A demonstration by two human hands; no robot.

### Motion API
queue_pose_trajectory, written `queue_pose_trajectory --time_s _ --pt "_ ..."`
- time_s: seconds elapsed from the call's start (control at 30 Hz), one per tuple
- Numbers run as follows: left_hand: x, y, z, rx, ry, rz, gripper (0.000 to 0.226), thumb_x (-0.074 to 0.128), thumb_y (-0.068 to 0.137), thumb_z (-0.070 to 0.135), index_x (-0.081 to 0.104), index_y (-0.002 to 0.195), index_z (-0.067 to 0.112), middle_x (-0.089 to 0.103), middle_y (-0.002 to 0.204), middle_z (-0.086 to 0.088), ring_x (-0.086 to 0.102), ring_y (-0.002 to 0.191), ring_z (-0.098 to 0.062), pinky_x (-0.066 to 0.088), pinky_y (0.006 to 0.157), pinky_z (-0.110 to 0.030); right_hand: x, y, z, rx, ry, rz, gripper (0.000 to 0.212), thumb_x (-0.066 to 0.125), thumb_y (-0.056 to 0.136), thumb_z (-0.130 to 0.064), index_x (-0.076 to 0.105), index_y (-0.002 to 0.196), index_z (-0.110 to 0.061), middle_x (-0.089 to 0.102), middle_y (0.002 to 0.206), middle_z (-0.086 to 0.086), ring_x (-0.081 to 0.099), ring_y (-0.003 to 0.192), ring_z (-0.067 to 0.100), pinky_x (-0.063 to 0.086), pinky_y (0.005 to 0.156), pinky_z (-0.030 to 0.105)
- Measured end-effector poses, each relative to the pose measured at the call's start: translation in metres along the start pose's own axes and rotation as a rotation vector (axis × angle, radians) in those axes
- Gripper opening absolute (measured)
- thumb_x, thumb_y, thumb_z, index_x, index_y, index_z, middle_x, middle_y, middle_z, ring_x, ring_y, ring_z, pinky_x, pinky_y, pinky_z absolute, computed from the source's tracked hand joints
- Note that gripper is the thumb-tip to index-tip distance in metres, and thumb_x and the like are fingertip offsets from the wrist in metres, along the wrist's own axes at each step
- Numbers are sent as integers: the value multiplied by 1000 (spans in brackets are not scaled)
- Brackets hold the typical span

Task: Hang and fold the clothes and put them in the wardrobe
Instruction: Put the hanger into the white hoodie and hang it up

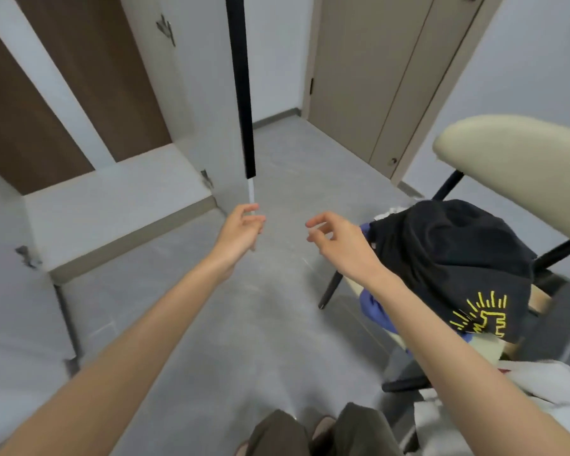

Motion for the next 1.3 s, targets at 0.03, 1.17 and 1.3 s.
queue_pose_trajectory --time_s 0.03,1.17,1.3 --pt "-19 -3 17 -1 1 20 32 42 97 10 46 128 14 58 112 -4 53 80 -6 43 70 -19 -1 5 -22 -7 4 -25 18 48 93 -20 59 107 -20 69 100 1 58 82 17 48 80 34" --pt "-559 -8 371 240 -73 782 28 50 94 12 51 122 11 56 109 -5 56 98 -16 47 73 -22 -16 169 -662 -748 -53 -139 23 50 96 -20 60 116 -22 60 103 -5 56 96 13 43 85 26" --pt "-605 43 350 174 -112 877 31 48 95 10 49 125 9 54 86 3 52 76 -8 42 64 -20 26 228 -688 -800 -79 -208 23 50 97 -21 58 118 -22 63 110 -1 60 96 13 46 78 22"
Point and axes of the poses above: each hand's wrist, its own y-axis towards the middle knuckle, its own x-axis out of the palm, z = x × y, the point moved 8 cm from there along y, towards the middle knuckle
